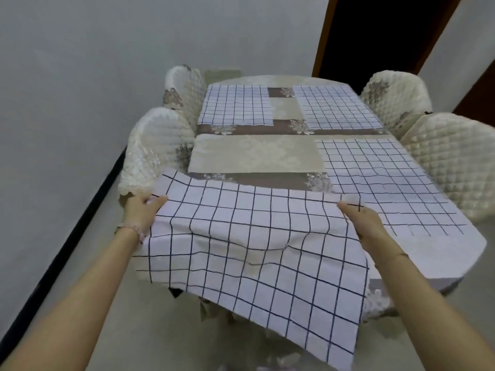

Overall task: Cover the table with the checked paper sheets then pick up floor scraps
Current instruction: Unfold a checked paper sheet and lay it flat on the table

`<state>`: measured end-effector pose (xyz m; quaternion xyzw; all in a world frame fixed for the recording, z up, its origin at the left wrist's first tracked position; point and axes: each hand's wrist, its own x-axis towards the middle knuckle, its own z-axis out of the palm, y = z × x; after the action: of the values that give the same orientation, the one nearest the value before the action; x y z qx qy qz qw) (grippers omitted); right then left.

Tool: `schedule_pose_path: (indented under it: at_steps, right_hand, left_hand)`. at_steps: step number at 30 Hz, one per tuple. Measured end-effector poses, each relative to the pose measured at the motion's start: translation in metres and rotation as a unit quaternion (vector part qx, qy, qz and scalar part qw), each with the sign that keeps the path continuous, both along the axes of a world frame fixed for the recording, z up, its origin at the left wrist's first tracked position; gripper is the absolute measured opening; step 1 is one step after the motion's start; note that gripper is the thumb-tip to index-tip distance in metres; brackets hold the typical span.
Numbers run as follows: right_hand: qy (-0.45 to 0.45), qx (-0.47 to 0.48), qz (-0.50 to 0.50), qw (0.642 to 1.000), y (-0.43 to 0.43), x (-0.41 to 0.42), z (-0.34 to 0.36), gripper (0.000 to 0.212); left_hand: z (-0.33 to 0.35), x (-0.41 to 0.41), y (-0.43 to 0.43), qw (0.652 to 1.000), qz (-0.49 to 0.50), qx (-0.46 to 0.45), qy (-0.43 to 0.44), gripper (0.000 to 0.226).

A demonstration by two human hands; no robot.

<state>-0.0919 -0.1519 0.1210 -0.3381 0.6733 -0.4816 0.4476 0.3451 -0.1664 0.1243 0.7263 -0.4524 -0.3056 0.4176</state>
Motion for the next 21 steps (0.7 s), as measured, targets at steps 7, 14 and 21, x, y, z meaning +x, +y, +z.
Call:
schedule_pose_path:
  at_steps: [7,14,21]
  right_hand:
    - [0.110,0.085,0.010,0.990,-0.020,0.001,-0.046,0.048]
    - [0.108,0.136,-0.020,0.985,-0.021,-0.021,-0.079,0.054]
    - [0.073,0.149,0.016,0.986,0.028,-0.030,-0.066,0.057]
  left_hand:
    - [-0.053,-0.004,0.004,0.996,0.003,0.081,0.047,0.019]
    - [-0.078,-0.002,0.032,0.959,-0.030,0.257,0.113,0.030]
    - [-0.089,-0.005,0.055,0.962,0.027,0.223,0.153,0.026]
